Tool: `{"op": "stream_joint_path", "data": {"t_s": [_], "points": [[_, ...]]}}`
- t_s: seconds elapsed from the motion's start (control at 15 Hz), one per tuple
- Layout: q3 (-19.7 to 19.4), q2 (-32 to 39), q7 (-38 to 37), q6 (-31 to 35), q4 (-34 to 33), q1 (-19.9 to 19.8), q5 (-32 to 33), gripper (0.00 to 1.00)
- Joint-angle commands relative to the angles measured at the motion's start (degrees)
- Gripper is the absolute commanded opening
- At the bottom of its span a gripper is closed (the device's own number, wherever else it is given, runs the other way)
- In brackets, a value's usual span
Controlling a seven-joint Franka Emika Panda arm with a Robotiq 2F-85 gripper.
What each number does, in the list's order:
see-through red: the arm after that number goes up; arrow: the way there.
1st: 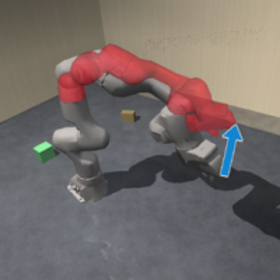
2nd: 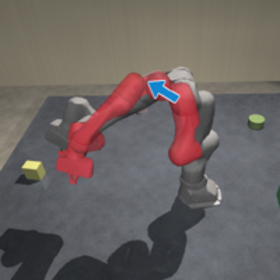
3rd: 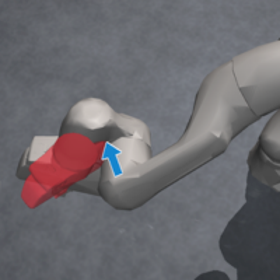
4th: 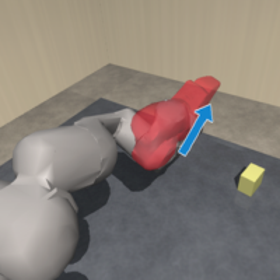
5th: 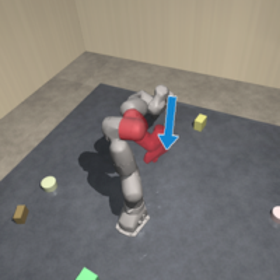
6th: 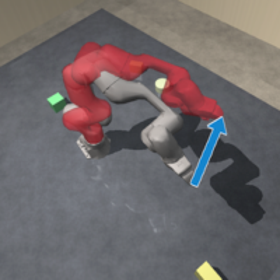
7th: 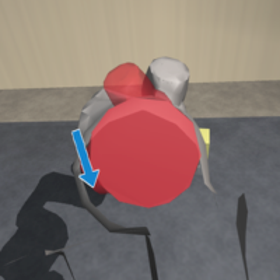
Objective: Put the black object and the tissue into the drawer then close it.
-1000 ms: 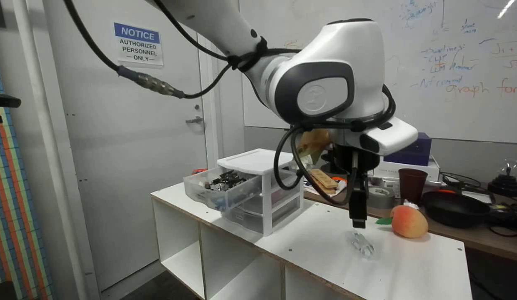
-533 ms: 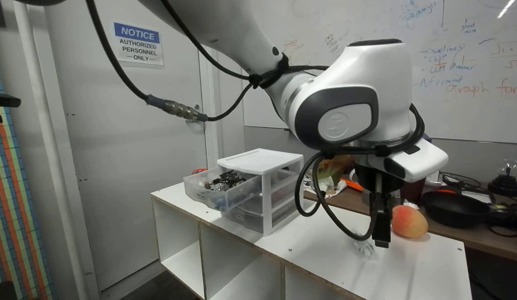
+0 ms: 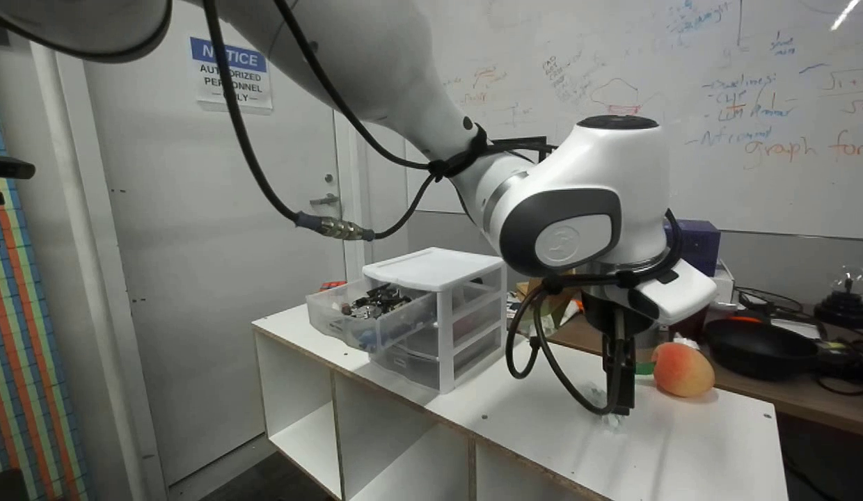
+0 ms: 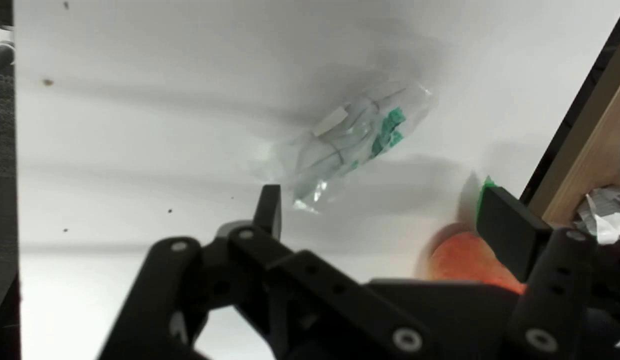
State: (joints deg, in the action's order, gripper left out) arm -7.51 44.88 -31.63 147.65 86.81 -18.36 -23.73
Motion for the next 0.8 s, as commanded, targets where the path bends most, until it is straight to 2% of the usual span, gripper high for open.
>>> {"op": "stream_joint_path", "data": {"t_s": [0.0, 0.53, 0.6, 0.67, 0.73], "points": [[0.6, 2.7, 1.6, -2.2, -4.5, 0.4, -0.4, 1.0], [-0.1, 1.3, 1.8, -4.8, -0.5, 0.9, -0.3, 1.0], [-0.1, 1.3, 2.0, -5.2, -0.5, 1.0, -0.2, 0.91], [0.0, 1.4, 2.4, -5.9, -0.7, 0.9, -0.2, 0.74], [0.1, 1.4, 2.7, -6.4, -0.9, 0.9, -0.2, 0.66]]}}
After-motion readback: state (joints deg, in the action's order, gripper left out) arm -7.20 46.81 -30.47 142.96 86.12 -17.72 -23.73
